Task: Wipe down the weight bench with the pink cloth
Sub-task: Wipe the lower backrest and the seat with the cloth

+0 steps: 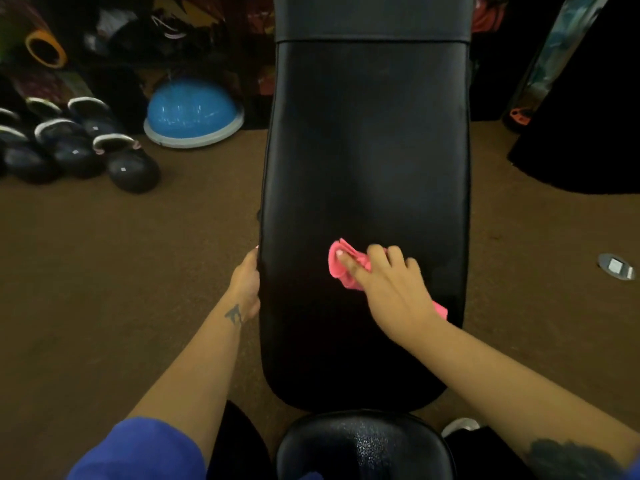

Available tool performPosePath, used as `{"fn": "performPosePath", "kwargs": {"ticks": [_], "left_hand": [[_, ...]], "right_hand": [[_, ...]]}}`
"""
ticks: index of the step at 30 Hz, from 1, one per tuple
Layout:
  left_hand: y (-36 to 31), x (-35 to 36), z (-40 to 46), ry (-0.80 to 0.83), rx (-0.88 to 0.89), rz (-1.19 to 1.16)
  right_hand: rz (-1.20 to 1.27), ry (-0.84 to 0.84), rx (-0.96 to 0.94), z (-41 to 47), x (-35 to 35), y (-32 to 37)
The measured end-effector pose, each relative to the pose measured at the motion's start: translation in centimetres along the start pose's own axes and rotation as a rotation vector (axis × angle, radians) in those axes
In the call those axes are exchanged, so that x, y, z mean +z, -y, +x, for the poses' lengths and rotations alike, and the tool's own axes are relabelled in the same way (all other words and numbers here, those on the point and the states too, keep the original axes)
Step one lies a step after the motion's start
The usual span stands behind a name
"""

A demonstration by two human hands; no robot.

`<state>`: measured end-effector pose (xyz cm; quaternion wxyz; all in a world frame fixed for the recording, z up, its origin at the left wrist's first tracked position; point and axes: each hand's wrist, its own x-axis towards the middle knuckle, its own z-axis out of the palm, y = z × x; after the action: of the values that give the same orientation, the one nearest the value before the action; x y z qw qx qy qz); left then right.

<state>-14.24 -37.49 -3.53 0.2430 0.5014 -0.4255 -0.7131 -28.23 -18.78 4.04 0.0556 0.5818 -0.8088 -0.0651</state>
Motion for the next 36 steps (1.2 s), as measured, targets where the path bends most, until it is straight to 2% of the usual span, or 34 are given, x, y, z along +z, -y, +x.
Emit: {"fn": "performPosePath", "kwargs": {"ticks": [2,5,7,11,13,14,16,20,21,25,26,28,30,34,36], "left_hand": [[-0.1,0.1,-0.1,0.001,0.000,0.010],[-0.3,0.1,-0.3,-0.018,-0.029,-0.020],[-0.2,-0.1,-0.1,-0.007,-0.048,-0.011],[-0.4,-0.2,-0.3,0.010,-0.062,-0.015],[-0.5,0.0,-0.4,0.016,-0.048,-0.003],[-0.6,0.2,-0.6,0.016,-0.045,0.000],[-0.7,0.3,-0.9,0.009,-0.042,-0.003],[-0.8,0.1,-1.0,0.008,-0.063,-0.003],[-0.8,0.1,-0.8,0.011,-0.073,-0.009],[-1.0,0.3,-1.0,-0.011,-0.074,-0.007],[-1.1,0.5,-1.1,-0.014,-0.072,-0.013],[-1.2,0.6,-1.2,-0.022,-0.074,-0.022],[-1.2,0.6,-1.3,-0.032,-0.073,-0.021],[-1.2,0.6,-1.4,-0.020,-0.045,0.007],[-1.2,0.7,-1.4,-0.022,-0.043,0.012]], "right_hand": [[-0.006,-0.073,0.013,0.6,-0.6,0.8],[0.035,0.037,-0.137,-0.7,0.5,1.6],[0.043,0.088,-0.168,-2.3,0.9,0.6],[0.023,0.118,-0.009,-2.3,0.3,-2.9],[0.013,0.036,0.060,-1.0,-0.5,-3.1],[0.024,-0.056,0.070,-0.4,-0.4,-2.6],[0.017,-0.139,0.034,-0.1,0.0,-1.5],[0.006,0.070,-0.146,-2.6,1.5,-1.4],[0.018,0.114,-0.132,-3.2,1.4,-2.3],[-0.030,0.112,0.034,-2.8,-0.2,-5.6],[-0.019,0.078,0.071,-2.0,-0.7,-5.6],[0.020,-0.109,0.109,-0.2,-0.9,-4.7],[0.041,-0.206,0.096,0.6,-0.8,-3.5],[0.002,-0.135,-0.057,-1.7,1.6,-2.9],[0.035,-0.144,-0.043,-3.1,2.2,-4.2]]}}
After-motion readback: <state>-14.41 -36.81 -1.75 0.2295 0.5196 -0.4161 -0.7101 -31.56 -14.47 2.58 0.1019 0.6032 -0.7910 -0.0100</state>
